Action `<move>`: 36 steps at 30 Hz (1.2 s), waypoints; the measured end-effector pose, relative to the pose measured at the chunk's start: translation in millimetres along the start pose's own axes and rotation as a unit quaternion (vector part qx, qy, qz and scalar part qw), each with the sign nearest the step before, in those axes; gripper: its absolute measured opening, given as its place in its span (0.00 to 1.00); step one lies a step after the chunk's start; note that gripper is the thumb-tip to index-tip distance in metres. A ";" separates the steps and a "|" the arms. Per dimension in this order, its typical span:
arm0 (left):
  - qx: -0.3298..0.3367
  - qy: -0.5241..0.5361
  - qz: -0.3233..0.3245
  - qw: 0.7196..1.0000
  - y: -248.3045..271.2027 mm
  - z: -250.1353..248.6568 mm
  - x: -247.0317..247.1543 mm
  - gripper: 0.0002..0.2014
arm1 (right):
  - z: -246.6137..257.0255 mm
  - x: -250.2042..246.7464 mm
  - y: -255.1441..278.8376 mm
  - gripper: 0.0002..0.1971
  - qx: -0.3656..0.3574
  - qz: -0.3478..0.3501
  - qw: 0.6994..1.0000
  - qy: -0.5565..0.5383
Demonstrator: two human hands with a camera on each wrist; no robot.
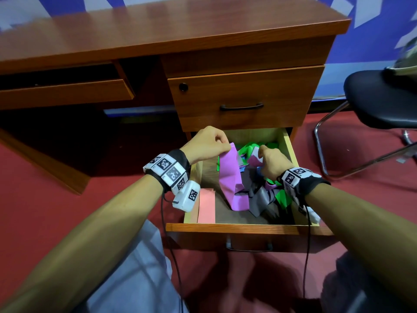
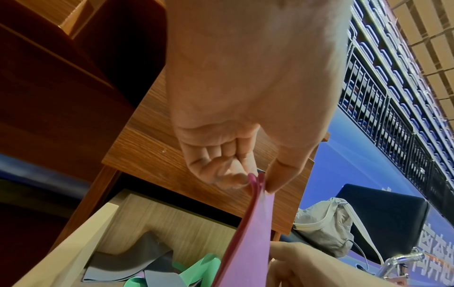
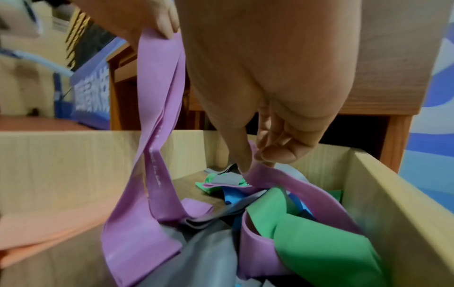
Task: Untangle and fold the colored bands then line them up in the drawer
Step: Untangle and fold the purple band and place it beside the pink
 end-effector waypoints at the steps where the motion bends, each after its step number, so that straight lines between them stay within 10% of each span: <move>1: -0.001 -0.001 -0.002 1.000 0.0 0.4 -0.5 0.08 | -0.9 -0.2 2.1 0.22 0.008 0.009 1.000 -0.009; 9: 0.001 0.004 0.002 1.000 0.1 -1.3 1.7 0.08 | -7.7 41.1 14.8 0.18 0.007 0.158 0.981 0.113; 18: -0.006 0.000 0.007 1.000 -2.0 3.0 4.5 0.06 | -14.0 48.2 -10.5 0.16 -0.031 0.085 0.984 0.155; 29: -0.007 0.006 0.006 1.000 -0.9 5.7 1.3 0.04 | -11.5 21.3 -11.8 0.27 0.084 0.033 0.996 -0.010; 36: -0.008 0.011 0.010 1.000 0.7 9.4 3.0 0.04 | -36.1 17.8 -0.6 0.41 0.255 -0.028 0.941 -0.221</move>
Point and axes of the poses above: each hand's wrist, its own y-axis away from the middle knuckle, its own x-axis out of the palm, z = x × y, the point moved 10 cm from there along -y, towards the middle knuckle, and after that the axes turned 9 degrees about -y, right-handed, at the moved point
